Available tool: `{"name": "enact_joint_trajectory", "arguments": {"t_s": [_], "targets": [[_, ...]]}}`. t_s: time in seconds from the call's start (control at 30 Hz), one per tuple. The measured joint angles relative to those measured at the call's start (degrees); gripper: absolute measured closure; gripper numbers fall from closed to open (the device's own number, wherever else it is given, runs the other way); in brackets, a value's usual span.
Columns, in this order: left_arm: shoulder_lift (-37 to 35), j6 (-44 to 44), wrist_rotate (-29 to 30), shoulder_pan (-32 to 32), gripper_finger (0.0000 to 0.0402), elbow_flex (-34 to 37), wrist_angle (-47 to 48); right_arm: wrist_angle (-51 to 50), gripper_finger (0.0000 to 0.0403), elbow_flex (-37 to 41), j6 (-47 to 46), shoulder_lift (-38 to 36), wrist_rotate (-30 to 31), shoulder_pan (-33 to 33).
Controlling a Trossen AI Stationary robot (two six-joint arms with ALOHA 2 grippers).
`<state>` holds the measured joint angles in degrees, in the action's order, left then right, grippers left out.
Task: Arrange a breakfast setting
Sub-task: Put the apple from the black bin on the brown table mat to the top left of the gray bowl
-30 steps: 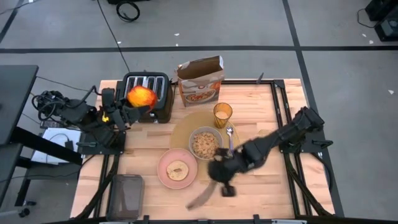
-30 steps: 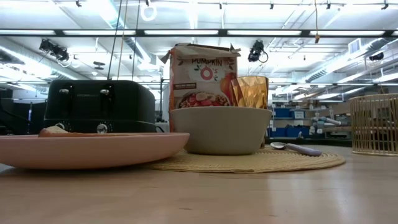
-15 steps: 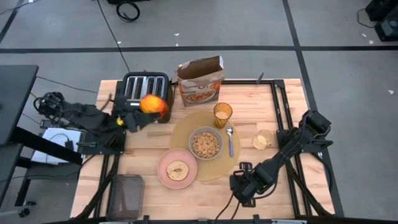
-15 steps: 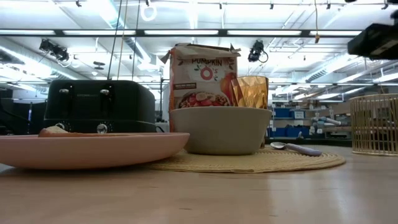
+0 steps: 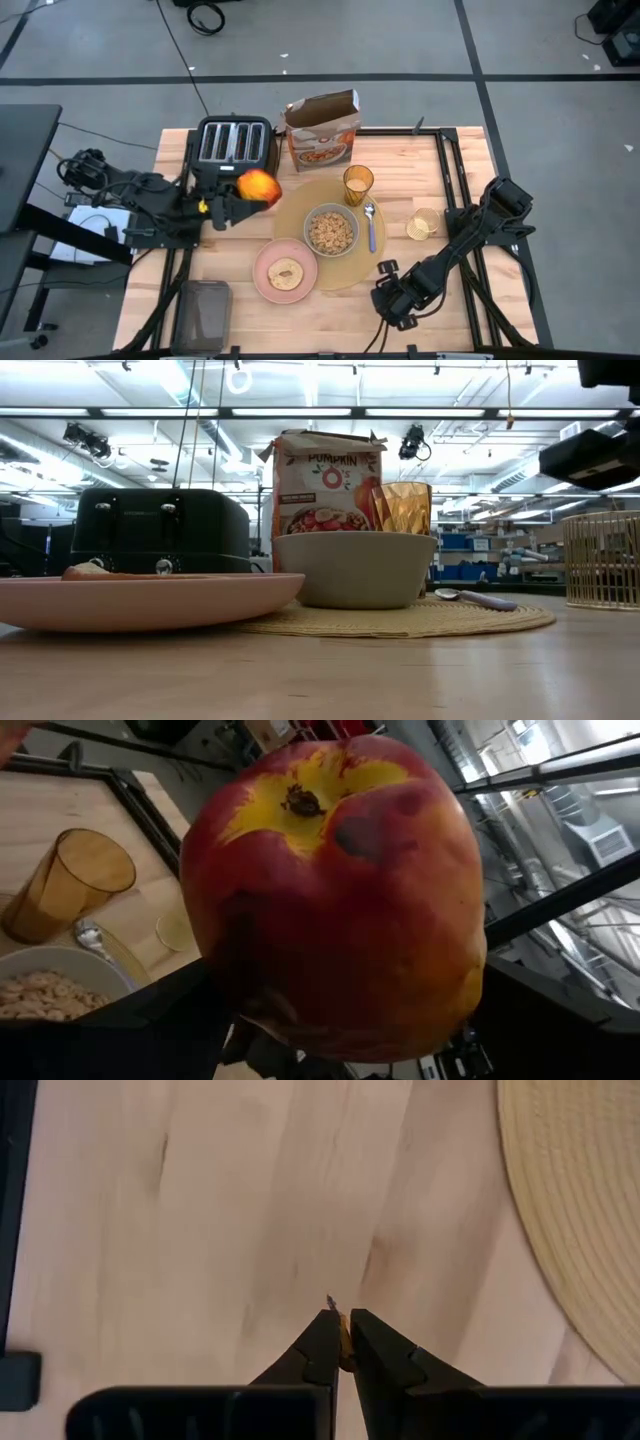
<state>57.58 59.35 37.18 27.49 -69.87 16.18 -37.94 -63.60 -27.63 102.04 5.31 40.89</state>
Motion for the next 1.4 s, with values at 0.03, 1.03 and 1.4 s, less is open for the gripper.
{"name": "enact_joint_trajectory", "arguments": {"t_s": [0.03,1.03,1.4], "targets": [[-0.2,0.0,0.0,0.0,0.0044,0.0,0.0,0.7,0.0372,0.2,0.3,0.0,0.0,0.0],[-0.3,-1.6,-0.5,-0.4,0.0045,0.0,0.0,5.5,0.0189,1.6,11.9,0.0,-1.6,0.9],[-0.3,-1.7,-0.4,-0.4,0.0045,0.0,0.0,4.1,0.0189,8.2,8.9,-0.1,-2.4,1.0]]}}
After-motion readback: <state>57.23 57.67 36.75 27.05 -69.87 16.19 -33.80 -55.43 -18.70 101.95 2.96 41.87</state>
